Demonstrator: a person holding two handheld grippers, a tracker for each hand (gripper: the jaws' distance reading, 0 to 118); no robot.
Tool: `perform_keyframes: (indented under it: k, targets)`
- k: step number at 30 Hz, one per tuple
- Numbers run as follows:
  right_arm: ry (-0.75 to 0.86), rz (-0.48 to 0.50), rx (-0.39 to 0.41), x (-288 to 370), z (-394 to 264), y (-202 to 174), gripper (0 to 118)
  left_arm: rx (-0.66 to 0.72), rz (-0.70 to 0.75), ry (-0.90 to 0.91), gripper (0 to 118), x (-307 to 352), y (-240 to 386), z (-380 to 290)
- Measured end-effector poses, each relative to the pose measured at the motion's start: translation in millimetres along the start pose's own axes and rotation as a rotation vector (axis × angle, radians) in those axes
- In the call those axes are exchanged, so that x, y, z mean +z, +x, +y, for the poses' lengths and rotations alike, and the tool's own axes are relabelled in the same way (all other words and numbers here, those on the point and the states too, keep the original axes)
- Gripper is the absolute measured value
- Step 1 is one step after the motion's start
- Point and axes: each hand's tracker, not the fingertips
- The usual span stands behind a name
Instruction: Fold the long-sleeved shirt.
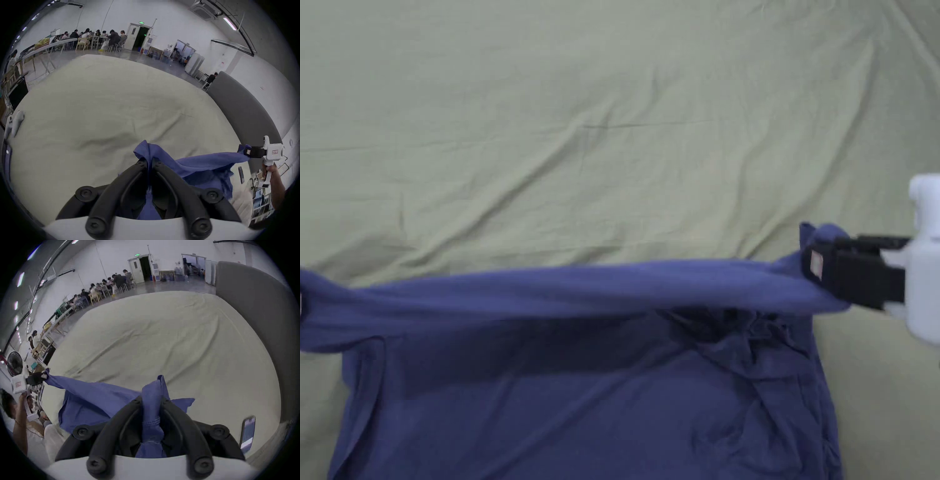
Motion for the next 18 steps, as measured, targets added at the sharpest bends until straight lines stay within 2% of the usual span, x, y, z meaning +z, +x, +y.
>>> perform_keyframes:
  k: [2, 4, 9, 11, 15, 18]
  targets:
    - [-0.013, -0.026, -0.004, 13, -32, -7, 17, -0.03, 0.01, -0.033, 1, 19, 3, -23]
    - [-0.069, -0.025, -0.059, 19, -61, -8, 17, -0.053, 0.027, -0.096, 1, 29, 4, -43]
    - [-0.156, -0.049, -0.119, 6, -118, -6, 17, -0.031, 0.047, -0.237, 1, 21, -5, -88]
    - [-0.206, -0.059, -0.14, -5, -133, -5, 17, -0.056, 0.085, -0.301, 1, 9, -9, -100]
    - [-0.271, -0.109, -0.185, -25, -154, 0, 17, -0.019, 0.106, -0.397, 1, -13, -19, -120]
    - [-0.267, -0.113, -0.194, -38, -159, 2, 17, -0.026, 0.145, -0.44, 1, -24, -20, -123]
